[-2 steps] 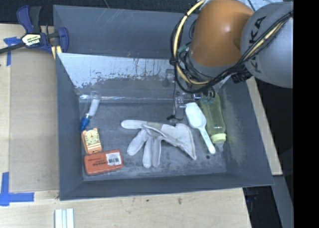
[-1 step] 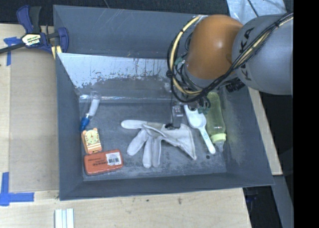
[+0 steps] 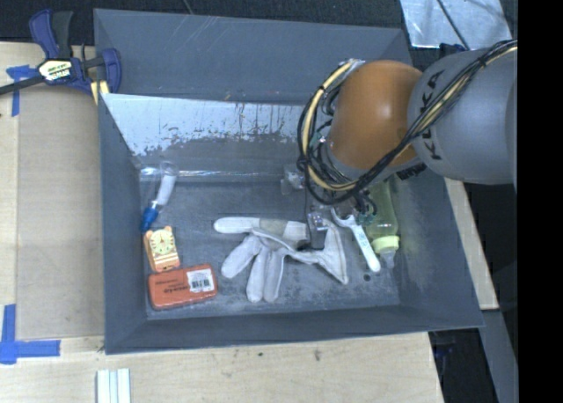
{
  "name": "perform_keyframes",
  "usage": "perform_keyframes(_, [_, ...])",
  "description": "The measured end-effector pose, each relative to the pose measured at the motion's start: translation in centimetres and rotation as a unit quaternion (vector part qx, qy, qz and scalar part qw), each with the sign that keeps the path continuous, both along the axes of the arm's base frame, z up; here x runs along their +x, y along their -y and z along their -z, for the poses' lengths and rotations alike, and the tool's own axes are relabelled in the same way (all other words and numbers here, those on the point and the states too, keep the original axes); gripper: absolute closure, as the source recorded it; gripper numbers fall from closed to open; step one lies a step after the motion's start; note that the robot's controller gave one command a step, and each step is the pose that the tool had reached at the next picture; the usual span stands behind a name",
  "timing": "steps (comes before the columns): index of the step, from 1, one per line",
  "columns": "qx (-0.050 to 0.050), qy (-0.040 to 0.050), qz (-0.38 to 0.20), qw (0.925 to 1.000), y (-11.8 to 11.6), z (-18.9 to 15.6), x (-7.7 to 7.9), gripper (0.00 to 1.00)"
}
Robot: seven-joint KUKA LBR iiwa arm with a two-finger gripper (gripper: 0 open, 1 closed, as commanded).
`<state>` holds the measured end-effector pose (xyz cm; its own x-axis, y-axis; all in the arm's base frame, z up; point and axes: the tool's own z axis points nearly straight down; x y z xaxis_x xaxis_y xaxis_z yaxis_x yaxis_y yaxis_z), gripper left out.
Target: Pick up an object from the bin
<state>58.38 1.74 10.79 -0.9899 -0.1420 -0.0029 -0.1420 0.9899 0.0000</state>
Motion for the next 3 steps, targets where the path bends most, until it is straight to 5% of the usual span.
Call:
perform_keyframes(1, [0.000, 0.0002, -0.007, 1.0000, -0.26, 2.91, -0.72, 0.00])
perform_keyframes(2, [-0.001, 0.0014, -0.114, 0.9934, -0.46, 3.47, -0.79, 1.00])
perform_keyframes(3, [-0.001, 0.0014, -0.114, 0.9935, -0.46, 3.47, -0.79, 1.00])
